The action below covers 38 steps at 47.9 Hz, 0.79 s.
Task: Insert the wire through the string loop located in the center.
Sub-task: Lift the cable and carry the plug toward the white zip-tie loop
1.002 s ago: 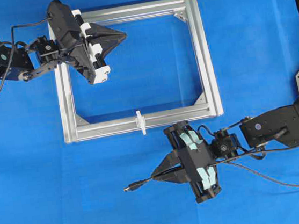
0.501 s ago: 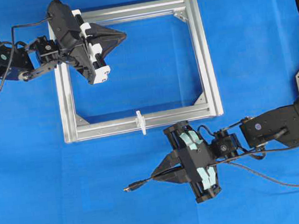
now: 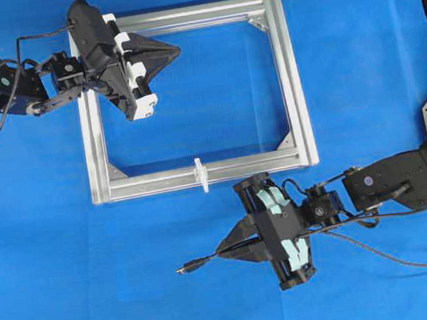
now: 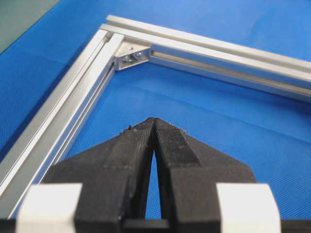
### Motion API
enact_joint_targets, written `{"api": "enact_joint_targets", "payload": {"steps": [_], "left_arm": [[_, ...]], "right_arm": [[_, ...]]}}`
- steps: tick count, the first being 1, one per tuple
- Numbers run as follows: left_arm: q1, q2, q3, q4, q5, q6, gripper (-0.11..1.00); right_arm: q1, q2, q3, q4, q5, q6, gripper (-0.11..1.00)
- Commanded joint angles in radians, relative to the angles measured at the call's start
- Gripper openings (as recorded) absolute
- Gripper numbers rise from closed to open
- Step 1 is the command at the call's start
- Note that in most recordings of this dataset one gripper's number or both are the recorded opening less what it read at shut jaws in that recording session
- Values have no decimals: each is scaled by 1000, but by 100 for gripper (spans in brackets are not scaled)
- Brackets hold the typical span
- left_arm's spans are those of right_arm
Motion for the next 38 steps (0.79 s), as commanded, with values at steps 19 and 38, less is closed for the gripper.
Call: {"api": "enact_joint_targets", "payload": {"steps": [19,38], "left_arm": [[2,-32,-6,3,-6,-2,0],[2,-32,-8,3,-5,-2,0]], "right_arm": [[2,-103,101,5,-12,5,-2],[2,-236,268,9,-29,8,-2]]}}
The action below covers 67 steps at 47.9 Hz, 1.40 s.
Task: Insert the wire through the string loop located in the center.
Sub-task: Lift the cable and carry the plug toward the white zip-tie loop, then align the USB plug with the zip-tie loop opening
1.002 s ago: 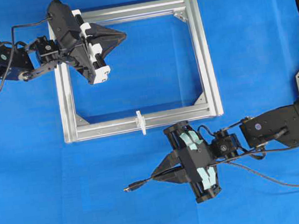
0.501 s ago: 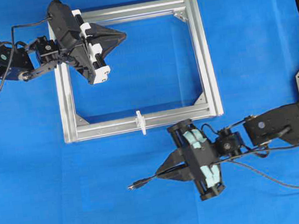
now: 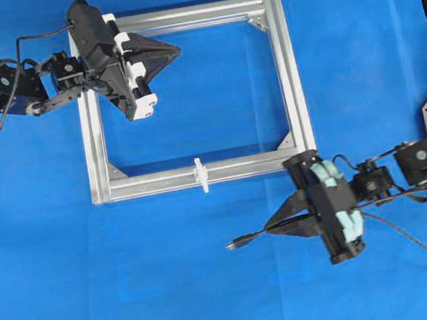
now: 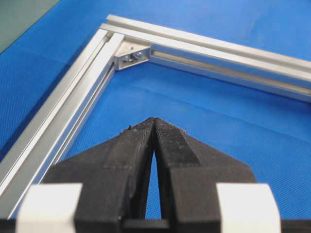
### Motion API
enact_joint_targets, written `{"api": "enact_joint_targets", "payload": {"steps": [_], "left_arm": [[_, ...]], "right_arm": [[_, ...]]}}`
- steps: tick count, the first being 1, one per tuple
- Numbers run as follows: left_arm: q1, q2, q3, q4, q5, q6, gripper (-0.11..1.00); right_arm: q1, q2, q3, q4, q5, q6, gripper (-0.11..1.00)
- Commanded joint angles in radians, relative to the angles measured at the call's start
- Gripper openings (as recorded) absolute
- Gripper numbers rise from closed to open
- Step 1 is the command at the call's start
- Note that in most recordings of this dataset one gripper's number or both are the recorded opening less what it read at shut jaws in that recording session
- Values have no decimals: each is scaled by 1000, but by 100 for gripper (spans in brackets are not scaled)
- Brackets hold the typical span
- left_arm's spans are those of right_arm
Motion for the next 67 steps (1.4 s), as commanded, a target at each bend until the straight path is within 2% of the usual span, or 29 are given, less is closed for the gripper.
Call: {"api": "enact_joint_targets", "payload": {"steps": [1,15,31,38,67], "left_arm": [[2,-32,-9,3,-3,-2,0],[2,-32,-8,3,-5,-2,0],[2,-32,-6,5,-5,-2,0],[2,-34,-8,5,-3,-2,0],[2,-32,-6,5,-3,-2,0]], "right_arm": [[0,-32,6,6,-23,2,-2],[-43,-28,5,6,-31,2,-2],[-192,-17,11,8,-31,-3,-2],[-229,-6,11,6,-34,-5,-2],[-244,5,12,6,-49,-5,-2]]}}
